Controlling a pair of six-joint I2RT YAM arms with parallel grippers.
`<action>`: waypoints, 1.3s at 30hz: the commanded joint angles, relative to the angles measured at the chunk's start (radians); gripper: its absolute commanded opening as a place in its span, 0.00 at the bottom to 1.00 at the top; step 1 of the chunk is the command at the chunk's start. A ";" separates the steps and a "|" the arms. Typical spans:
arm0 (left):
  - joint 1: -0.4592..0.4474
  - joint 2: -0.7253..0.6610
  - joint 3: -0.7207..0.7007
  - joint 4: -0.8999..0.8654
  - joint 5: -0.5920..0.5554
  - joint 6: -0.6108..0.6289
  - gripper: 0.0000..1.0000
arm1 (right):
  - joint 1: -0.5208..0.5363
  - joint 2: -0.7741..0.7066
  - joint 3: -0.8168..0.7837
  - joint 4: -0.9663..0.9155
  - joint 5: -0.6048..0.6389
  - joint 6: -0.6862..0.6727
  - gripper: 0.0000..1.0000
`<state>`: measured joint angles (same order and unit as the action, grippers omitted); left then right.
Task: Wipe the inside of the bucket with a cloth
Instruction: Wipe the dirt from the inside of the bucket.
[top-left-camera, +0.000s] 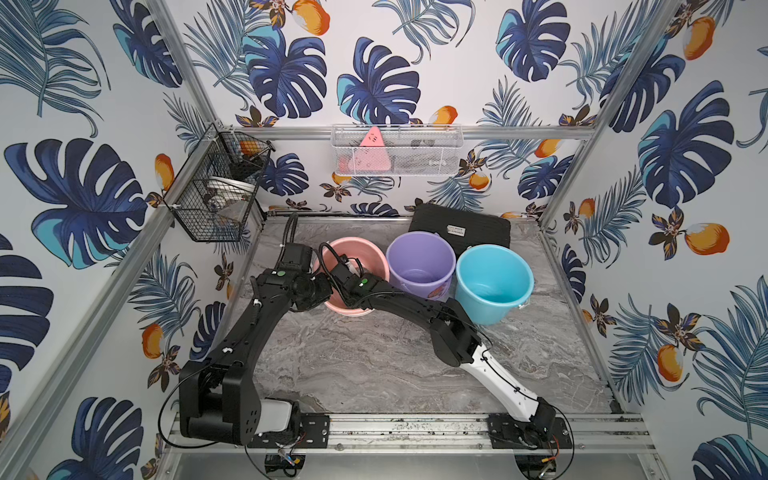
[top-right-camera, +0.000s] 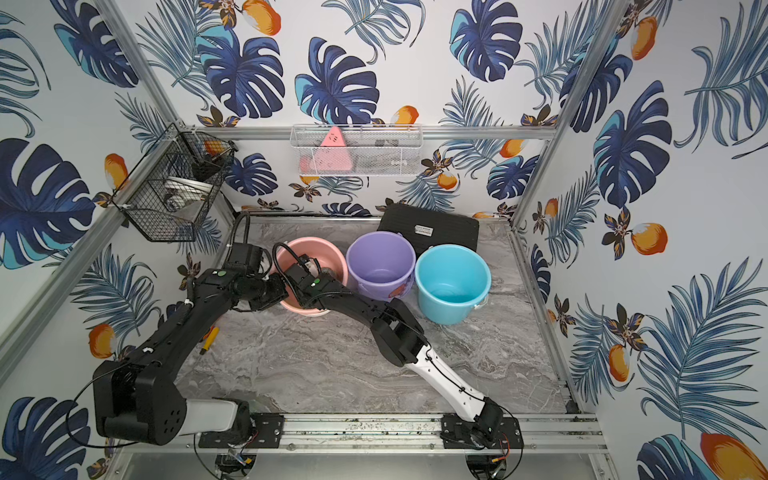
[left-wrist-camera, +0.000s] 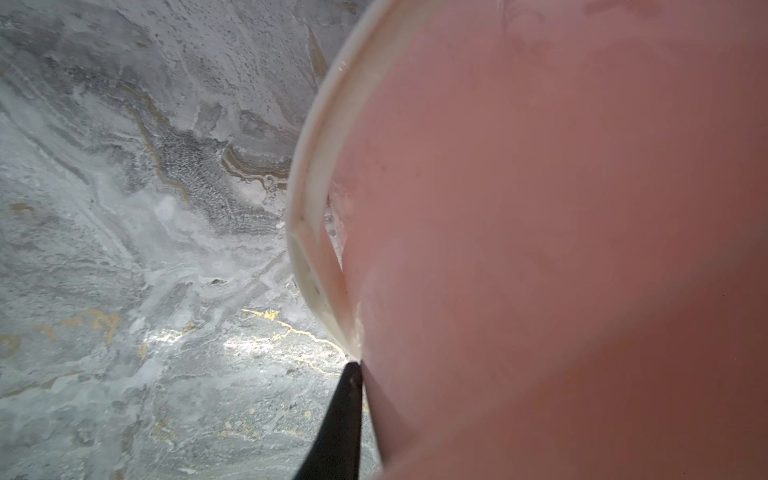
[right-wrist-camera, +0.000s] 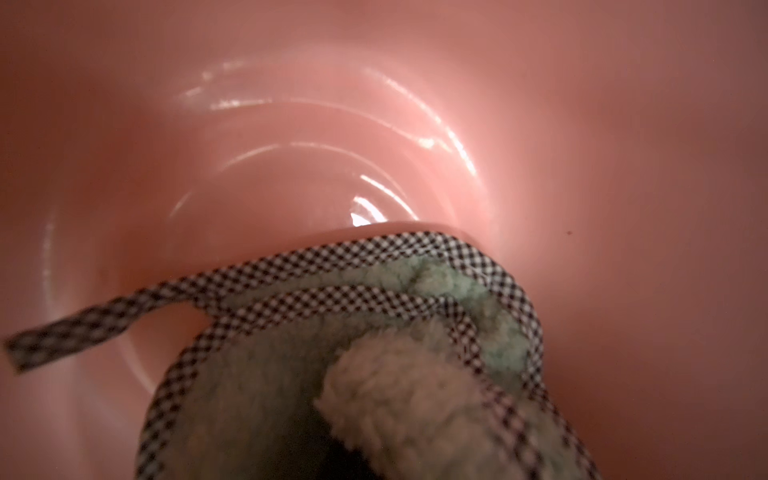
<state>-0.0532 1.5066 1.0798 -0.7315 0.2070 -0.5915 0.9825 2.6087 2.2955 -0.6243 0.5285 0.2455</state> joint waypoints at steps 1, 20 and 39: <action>-0.002 -0.003 -0.015 -0.056 0.050 0.033 0.00 | -0.004 -0.086 -0.190 0.104 -0.412 0.024 0.00; 0.000 -0.034 0.023 -0.122 -0.009 0.004 0.00 | 0.001 -0.373 -0.488 0.340 -0.157 -0.161 0.00; 0.000 -0.133 -0.061 -0.162 0.129 0.042 0.00 | 0.059 -0.079 -0.292 0.454 0.258 -0.215 0.00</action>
<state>-0.0525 1.3865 1.0267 -0.8398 0.2207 -0.5694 1.0389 2.4947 1.9900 -0.1383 0.7605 -0.0109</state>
